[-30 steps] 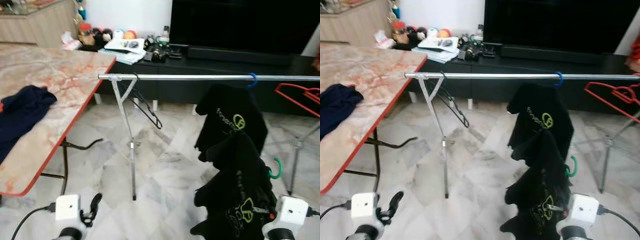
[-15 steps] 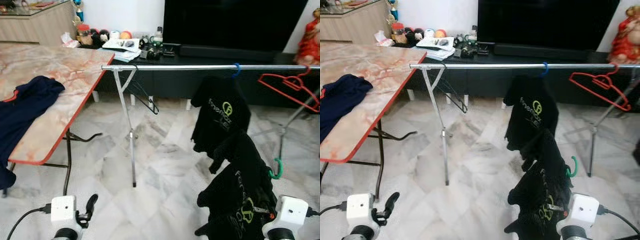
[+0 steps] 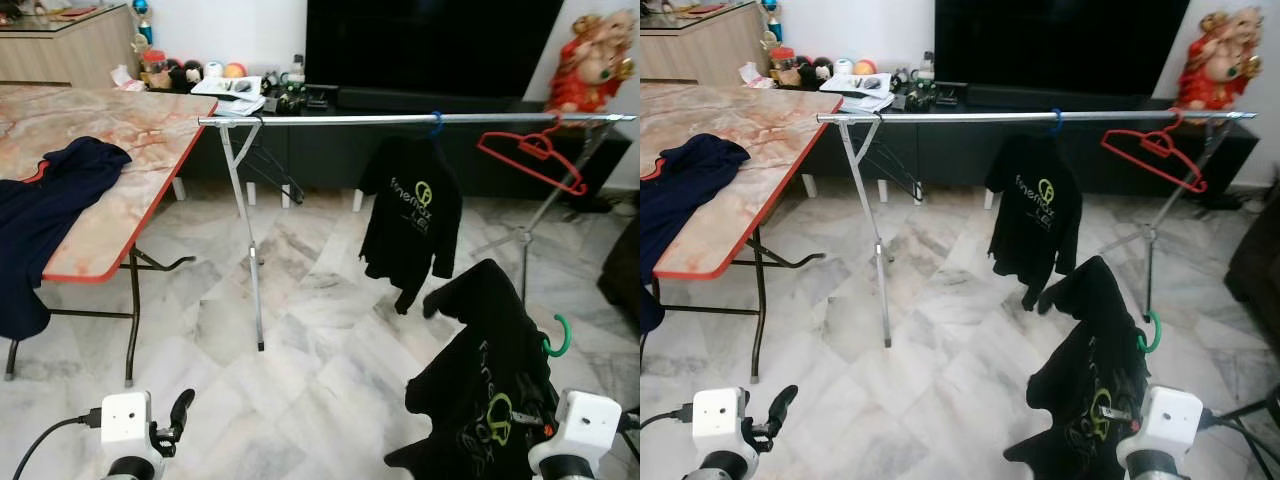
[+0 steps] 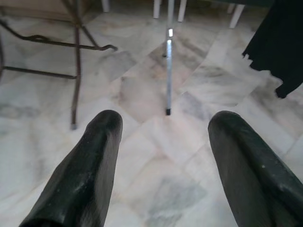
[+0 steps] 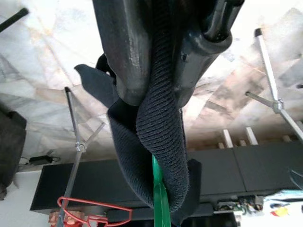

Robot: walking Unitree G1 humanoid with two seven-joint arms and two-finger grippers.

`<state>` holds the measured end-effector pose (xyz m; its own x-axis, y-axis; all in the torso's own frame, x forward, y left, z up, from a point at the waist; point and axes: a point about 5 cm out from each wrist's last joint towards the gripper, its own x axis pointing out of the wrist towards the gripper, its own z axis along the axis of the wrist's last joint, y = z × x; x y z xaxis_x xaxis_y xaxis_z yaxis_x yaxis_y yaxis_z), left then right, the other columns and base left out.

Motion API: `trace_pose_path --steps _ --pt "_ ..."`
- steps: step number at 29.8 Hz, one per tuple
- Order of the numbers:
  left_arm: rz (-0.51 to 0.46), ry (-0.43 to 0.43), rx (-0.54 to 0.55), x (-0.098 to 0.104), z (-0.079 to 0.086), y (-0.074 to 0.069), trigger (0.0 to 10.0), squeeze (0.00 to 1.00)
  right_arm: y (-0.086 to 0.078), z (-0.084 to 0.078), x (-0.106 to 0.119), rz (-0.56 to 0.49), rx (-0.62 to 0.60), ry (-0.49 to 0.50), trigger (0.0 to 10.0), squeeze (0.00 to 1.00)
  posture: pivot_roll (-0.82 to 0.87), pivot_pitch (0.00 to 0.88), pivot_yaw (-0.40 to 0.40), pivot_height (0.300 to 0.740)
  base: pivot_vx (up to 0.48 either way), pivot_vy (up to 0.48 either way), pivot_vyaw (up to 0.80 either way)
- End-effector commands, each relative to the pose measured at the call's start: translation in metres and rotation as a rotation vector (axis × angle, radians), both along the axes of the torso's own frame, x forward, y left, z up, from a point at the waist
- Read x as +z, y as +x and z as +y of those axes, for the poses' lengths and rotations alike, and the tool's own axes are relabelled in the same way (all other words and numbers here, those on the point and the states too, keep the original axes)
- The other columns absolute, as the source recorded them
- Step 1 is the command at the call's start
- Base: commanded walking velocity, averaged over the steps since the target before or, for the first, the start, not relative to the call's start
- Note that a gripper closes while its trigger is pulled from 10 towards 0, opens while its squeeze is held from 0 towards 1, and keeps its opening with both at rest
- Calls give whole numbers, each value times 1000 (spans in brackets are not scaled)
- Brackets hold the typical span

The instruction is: Hang hanger

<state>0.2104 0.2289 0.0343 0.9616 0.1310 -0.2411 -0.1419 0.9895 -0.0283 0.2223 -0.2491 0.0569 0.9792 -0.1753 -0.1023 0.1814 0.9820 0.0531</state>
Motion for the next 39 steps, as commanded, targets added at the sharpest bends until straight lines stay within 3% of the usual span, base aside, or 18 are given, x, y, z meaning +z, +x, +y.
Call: trace_pose_path --steps 1,14,19,23,24,26,32,39 --pt "7 -4 -2 0 -1 0 10000 0 2 -3 6 -29 -3 -12 10000 0 10 92 -6 740 0 0 0" --pt "0 -1 1 2 -1 -4 10000 0 10 -6 10 -23 27 -27 10000 0 34 102 -15 740 0 0 0" --pt "-15 -2 -19 7 -3 -2 10000 0 15 -6 10 23 88 -81 10000 0 38 102 -19 740 0 0 0" --pt "-25 82 -144 19 -7 5 10000 0 23 -1 17 76 263 -175 10000 0 36 101 -23 740 0 0 0" --pt "-9 153 -249 23 -11 9 10000 0 27 1 20 129 369 -264 10000 0 31 102 -24 740 0 0 0" --pt "11 228 -365 26 -14 13 10000 0 31 4 24 156 498 -329 10000 0 30 100 -26 740 0 0 0" --pt "24 304 -583 46 -18 25 10000 0 38 15 44 208 850 -457 10000 0 31 90 -21 740 0 0 0" --pt "68 384 -797 55 -32 28 10000 0 41 26 65 252 1141 -518 10000 0 31 74 -23 740 0 0 0"
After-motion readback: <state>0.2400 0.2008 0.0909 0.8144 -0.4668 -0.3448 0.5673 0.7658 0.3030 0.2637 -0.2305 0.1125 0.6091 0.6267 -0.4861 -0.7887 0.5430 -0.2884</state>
